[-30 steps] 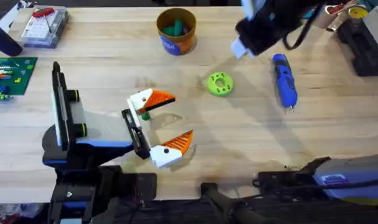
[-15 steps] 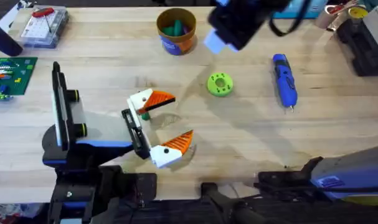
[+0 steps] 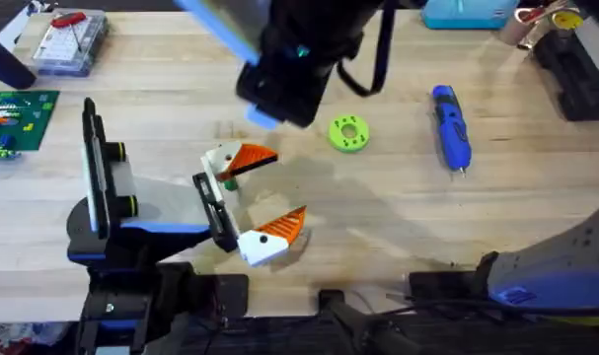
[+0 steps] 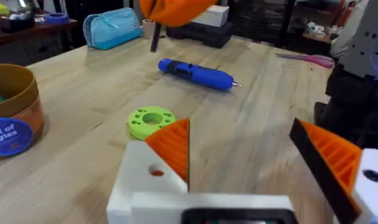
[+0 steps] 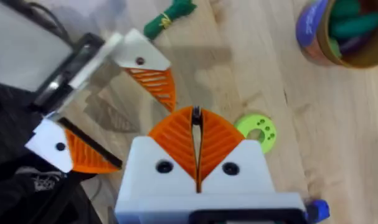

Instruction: Pick up the gripper from the table and insert it into the empty holder that is missing its gripper. Then pick up a screw, insert it into the mounting hole, and use the screwdriver to tighten it. Finally, clean up the table by picking up the vegetable and placing it into the bucket.

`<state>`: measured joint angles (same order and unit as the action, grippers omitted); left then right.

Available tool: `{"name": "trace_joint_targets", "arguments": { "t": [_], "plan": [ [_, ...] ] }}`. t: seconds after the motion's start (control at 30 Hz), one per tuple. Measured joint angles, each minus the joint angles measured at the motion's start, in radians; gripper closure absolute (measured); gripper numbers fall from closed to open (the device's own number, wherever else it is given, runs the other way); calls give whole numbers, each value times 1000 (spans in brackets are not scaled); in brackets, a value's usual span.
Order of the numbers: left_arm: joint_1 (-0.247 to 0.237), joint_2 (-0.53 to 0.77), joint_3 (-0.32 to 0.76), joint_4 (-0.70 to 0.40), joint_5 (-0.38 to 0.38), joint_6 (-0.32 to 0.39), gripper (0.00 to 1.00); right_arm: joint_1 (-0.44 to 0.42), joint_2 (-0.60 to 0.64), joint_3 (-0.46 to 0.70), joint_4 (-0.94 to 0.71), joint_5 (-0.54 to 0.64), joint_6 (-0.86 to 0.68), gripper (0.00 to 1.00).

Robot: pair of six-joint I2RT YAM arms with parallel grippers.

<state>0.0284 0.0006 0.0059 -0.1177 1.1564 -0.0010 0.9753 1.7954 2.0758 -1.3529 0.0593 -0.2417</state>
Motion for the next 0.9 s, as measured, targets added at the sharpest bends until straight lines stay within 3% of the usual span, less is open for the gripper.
{"name": "trace_joint_targets", "arguments": {
  "t": [0.27,0.9],
  "plan": [
    [0,0,0,0,0,0,10,76,0,3,23,-8,-65,994],
    [0,0,0,0,0,0,10,79,31,3,58,-30,-96,994]
  ]
}}
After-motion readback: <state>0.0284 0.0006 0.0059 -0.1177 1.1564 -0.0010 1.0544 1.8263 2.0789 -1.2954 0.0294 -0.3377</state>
